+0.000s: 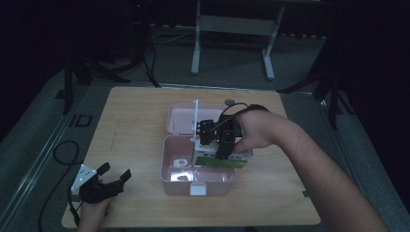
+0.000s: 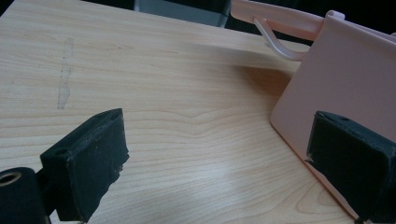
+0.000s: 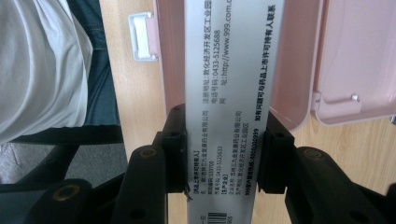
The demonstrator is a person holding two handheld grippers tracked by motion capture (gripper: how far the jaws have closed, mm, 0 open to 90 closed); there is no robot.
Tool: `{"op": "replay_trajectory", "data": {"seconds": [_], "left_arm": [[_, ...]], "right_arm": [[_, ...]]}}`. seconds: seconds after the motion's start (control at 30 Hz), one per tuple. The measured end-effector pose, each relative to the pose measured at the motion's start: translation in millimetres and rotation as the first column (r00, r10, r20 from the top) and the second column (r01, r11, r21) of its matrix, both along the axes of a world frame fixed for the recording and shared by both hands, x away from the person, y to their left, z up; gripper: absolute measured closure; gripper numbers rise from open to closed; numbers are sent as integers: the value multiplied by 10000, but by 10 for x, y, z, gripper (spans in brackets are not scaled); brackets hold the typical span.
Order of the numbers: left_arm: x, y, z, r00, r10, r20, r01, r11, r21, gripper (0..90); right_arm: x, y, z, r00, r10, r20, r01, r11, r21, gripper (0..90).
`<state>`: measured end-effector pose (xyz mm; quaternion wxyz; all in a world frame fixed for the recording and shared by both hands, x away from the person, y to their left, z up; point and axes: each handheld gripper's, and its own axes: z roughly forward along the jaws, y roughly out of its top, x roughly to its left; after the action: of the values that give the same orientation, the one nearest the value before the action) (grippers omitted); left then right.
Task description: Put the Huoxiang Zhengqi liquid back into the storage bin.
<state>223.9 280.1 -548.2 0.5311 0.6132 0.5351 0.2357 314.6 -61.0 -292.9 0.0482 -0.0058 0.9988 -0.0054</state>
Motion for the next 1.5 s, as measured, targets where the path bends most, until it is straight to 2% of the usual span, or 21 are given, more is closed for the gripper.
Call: {"op": "replay_trajectory", "data": {"seconds": [0.23,0.63,0.9,1.13,1.5], "left_arm": [[-1,2,2,10000,-13,25,13,10000,-9,52],[-5,8,5,10000,-35,29,35,10000,-19,52],[-5,9,5,10000,-53,28,53,10000,5,52],[-5,8,6,10000,-48,41,48,10000,-8,52],[-4,4,4,10000,-67,27,67,10000,8,52]], "right_arm": [[8,153,-126,9997,188,-135,-192,9994,-291,618],[18,296,-298,9989,404,-255,-419,9971,-628,617],[10,324,-380,9986,504,-132,-513,9961,-721,617],[-5,335,-481,9976,651,-247,-665,9958,-622,617],[10,336,-637,9972,689,-273,-709,9942,-808,617]]}}
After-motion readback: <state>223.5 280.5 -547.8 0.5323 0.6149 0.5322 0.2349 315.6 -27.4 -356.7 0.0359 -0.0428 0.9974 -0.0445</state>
